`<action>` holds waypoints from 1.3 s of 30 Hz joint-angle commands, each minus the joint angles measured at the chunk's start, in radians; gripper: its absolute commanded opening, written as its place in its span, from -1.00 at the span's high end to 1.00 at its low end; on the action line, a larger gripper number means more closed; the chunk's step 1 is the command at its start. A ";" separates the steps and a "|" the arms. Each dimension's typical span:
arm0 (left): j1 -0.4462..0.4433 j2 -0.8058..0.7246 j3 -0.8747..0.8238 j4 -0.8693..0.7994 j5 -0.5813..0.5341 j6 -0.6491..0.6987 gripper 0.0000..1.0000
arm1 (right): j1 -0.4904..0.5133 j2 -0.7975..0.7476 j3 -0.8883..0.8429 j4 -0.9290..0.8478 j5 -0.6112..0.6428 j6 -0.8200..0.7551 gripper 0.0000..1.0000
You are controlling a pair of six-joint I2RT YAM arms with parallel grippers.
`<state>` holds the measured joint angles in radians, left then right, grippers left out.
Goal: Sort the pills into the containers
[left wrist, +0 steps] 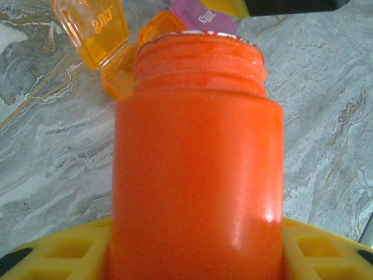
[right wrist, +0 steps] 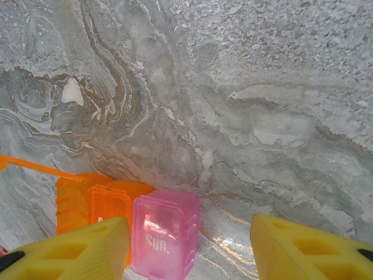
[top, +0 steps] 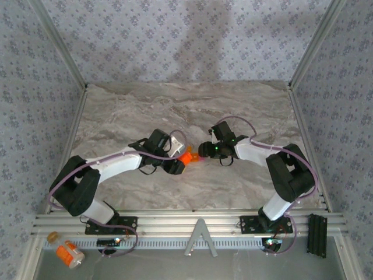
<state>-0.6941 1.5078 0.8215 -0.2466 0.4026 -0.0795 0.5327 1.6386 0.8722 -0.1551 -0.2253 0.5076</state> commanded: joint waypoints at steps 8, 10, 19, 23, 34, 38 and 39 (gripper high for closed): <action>-0.013 0.048 0.083 -0.087 -0.024 0.042 1.00 | 0.005 0.017 -0.008 0.010 0.001 0.002 -0.17; -0.015 0.053 0.091 -0.096 -0.031 0.046 1.00 | 0.005 0.018 -0.009 0.011 0.001 0.004 -0.17; -0.017 0.078 0.128 -0.143 -0.055 0.059 1.00 | 0.005 0.028 -0.015 0.018 0.004 0.006 -0.17; -0.018 0.086 0.142 -0.162 -0.072 0.066 1.00 | 0.004 0.034 -0.017 0.021 0.005 0.006 -0.17; -0.031 0.122 0.207 -0.256 -0.112 0.096 1.00 | 0.005 0.050 -0.011 0.024 0.001 0.009 -0.17; -0.032 0.135 0.223 -0.271 -0.117 0.106 1.00 | 0.005 0.054 -0.008 0.024 -0.002 0.011 -0.17; -0.033 0.139 0.227 -0.274 -0.120 0.107 1.00 | 0.005 0.054 -0.008 0.024 -0.001 0.011 -0.17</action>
<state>-0.7204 1.6382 1.0103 -0.4812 0.2939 0.0036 0.5327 1.6768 0.8661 -0.1265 -0.2253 0.5079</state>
